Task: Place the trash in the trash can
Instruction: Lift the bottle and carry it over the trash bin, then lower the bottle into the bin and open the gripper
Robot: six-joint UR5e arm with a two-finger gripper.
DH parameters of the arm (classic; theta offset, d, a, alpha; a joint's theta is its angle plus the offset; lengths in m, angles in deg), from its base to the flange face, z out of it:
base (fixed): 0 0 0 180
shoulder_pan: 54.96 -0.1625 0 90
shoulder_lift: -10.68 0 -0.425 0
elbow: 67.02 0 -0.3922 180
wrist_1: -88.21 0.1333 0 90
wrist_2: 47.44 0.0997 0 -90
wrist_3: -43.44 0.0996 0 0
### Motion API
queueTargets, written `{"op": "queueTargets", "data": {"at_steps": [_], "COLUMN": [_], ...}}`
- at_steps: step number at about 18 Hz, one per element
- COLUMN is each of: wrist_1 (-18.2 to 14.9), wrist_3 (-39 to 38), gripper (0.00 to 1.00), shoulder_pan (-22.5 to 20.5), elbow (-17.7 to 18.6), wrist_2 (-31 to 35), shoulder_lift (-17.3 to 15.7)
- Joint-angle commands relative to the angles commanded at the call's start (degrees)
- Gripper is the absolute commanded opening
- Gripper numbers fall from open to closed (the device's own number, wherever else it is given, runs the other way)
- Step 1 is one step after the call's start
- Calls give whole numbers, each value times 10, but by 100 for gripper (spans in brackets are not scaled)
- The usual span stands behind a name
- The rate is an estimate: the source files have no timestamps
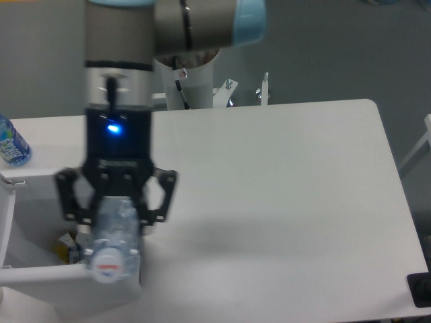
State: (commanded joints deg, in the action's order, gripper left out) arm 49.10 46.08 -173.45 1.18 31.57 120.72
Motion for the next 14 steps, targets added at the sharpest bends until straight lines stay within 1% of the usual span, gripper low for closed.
{"op": "queueTargets", "data": {"at_steps": [1, 3, 4, 5, 6, 8, 11, 13, 14], "wrist_1": [-1, 0, 0, 0, 0, 0, -2, -2, -2], "wrist_3": [-2, -1, 2, 4, 4, 5, 15, 21, 31], "gripper": [57, 63, 75, 93, 100, 100, 100, 100, 100], "shoulder_pan": [9, 22, 29, 33, 33, 34, 28, 9, -8], "elbow": [3, 14, 15, 17, 21, 32, 36, 48, 54], "wrist_2": [0, 0, 0, 0, 1, 1, 6, 11, 11], "shoulder_lift": [3, 11, 16, 18, 16, 7, 2, -3, -12]}}
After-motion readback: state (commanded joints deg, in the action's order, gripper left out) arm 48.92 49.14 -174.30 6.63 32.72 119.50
